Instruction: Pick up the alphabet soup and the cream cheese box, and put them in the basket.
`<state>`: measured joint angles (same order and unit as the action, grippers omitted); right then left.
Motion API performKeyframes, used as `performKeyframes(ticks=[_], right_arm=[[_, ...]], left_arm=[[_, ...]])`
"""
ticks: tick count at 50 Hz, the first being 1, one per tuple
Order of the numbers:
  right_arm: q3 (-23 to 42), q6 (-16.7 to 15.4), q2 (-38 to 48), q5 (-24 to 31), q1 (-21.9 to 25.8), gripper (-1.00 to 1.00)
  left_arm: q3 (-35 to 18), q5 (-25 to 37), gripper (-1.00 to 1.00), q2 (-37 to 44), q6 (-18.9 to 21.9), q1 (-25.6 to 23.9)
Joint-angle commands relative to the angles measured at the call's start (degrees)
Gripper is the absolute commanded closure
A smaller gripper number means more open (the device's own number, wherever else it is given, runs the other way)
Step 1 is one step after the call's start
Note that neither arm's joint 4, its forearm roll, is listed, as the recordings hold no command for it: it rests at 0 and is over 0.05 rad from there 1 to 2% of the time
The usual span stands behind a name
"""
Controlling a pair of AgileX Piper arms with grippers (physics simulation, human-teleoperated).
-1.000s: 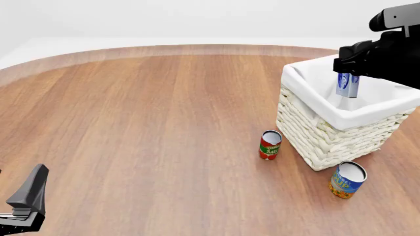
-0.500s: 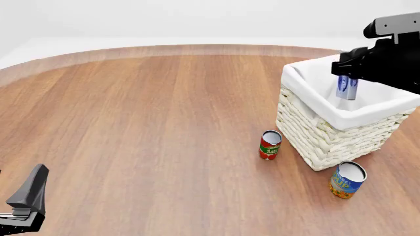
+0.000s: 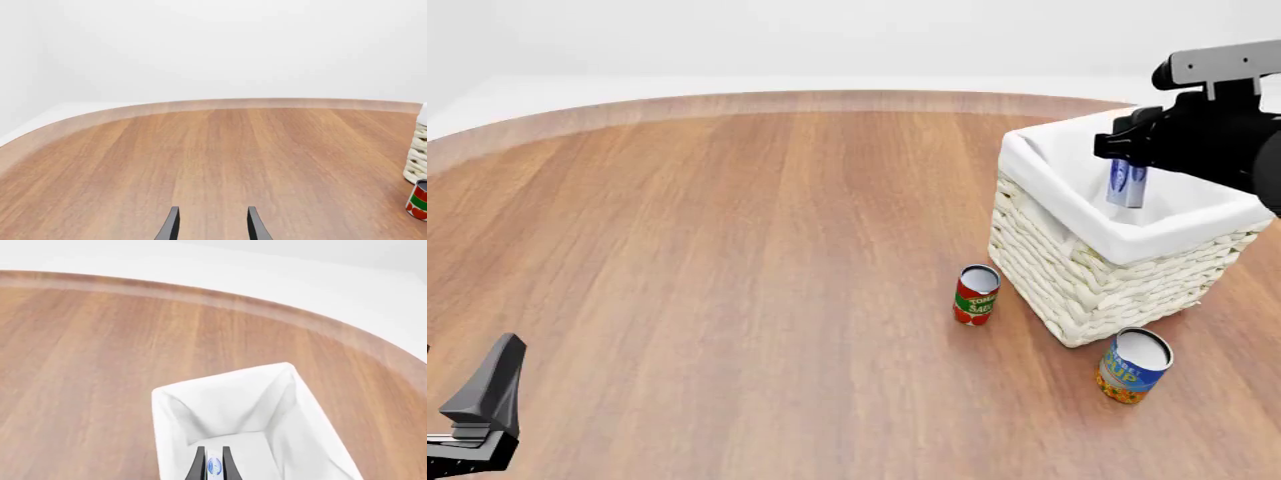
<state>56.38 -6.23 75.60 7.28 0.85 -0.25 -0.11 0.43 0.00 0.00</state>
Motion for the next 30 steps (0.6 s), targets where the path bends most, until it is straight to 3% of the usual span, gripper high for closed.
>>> performKeyframes(ticks=[1, 30], right_arm=[[0.8, 0.3, 1.2, -0.8, -0.9, 1.0], [2.4, 0.2, 6.5, -3.0, -2.3, 1.0]], left_arm=[[0.0, 0.0, -1.0, 0.0, 0.0, 0.0], [0.0, 0.0, -1.0, 0.0, 0.0, 0.0]])
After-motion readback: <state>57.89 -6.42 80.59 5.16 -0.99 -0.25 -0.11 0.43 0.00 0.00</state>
